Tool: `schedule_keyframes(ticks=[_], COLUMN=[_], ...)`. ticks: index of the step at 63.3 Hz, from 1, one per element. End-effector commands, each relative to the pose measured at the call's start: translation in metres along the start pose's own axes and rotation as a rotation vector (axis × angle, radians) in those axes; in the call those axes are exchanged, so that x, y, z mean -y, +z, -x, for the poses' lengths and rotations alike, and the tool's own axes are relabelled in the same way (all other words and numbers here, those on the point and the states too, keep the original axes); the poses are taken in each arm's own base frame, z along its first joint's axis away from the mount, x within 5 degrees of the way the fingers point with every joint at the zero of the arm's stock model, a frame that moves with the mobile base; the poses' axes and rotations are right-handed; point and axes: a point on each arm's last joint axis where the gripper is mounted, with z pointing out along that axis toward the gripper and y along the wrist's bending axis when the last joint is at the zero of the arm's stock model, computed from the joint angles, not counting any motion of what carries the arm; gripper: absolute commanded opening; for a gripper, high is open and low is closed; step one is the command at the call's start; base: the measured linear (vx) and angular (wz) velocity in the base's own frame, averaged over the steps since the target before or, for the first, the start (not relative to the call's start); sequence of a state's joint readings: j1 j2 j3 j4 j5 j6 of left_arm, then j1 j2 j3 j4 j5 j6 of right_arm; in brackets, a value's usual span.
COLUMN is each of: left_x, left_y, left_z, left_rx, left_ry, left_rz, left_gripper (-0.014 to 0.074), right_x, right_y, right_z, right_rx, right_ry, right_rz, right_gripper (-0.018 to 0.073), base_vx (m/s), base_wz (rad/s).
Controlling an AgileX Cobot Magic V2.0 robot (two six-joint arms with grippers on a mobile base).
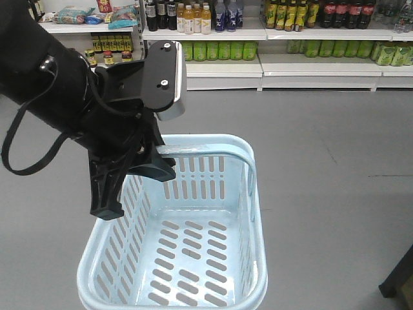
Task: Pick three apples into basket with both arms
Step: 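Drive the base across the floor carrying the basket in the left gripper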
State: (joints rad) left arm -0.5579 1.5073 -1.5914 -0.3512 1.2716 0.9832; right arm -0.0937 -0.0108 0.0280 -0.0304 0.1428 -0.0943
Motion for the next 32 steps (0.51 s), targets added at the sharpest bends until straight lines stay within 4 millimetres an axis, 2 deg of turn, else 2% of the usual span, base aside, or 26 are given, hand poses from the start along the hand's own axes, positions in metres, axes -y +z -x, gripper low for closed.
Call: schedule_keyframes(ticks=[1, 32], left_x=[0.0053, 0.0053], left_y=[-0.0218, -0.0218], left_z=[0.0110, 0.0110], left_rx=[0.094, 0.094], left_ry=[0.004, 0.004], left_rz=[0.051, 0.051], left_gripper=[-0.0006, -0.0006], right_x=[0.0004, 0.0004], right_y=[-0.0009, -0.0009], right_z=[0.0040, 0.0040], right_rx=[0.081, 0.081], right_ry=[-0.005, -0.005], right_rz=[-0.011, -0.011], right_gripper=[-0.0009, -0.0009], base_vx=[0.19, 0.18], base_wz=[-0.01, -0.04])
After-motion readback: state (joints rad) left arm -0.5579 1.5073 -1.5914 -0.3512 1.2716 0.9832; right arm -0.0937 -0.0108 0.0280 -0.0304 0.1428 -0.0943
